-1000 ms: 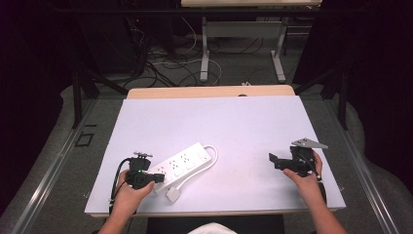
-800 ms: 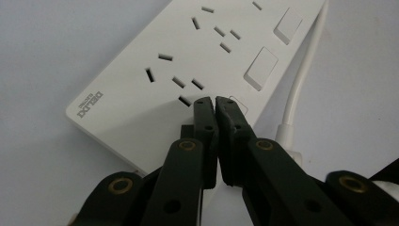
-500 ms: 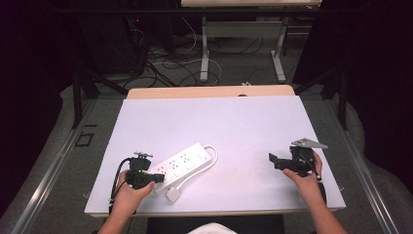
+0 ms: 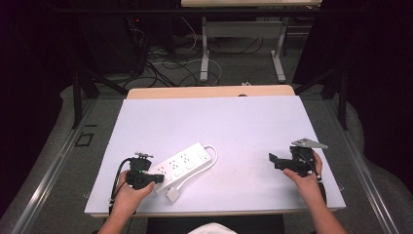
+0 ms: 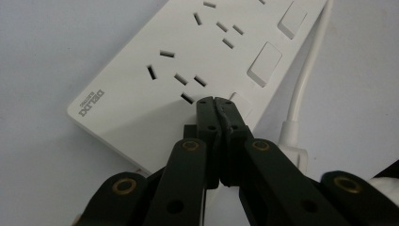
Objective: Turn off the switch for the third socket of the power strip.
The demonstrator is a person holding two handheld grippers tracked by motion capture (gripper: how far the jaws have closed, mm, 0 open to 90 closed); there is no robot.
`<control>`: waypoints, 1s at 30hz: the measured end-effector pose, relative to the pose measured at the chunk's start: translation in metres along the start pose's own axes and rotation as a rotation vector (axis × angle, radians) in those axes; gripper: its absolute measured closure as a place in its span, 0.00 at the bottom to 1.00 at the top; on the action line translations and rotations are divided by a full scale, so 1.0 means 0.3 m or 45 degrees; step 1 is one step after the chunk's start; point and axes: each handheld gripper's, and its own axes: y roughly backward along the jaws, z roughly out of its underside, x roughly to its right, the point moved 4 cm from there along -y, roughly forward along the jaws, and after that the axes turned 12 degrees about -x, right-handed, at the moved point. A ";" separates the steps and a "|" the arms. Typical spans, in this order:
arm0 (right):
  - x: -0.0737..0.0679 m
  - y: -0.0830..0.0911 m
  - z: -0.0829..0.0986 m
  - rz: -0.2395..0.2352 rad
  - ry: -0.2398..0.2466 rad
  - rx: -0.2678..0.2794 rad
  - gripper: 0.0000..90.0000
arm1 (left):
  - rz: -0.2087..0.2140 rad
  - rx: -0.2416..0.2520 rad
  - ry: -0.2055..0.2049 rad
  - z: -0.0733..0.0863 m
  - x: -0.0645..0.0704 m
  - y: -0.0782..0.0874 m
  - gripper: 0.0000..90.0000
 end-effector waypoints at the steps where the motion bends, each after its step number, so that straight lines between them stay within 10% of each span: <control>1: 0.000 0.000 0.000 0.000 0.000 0.000 0.09 | -0.003 0.005 0.001 0.000 0.001 -0.001 1.00; 30: 0.000 -0.005 -0.001 0.009 0.001 0.011 0.09 | 0.004 0.077 0.005 -0.020 -0.007 0.022 0.93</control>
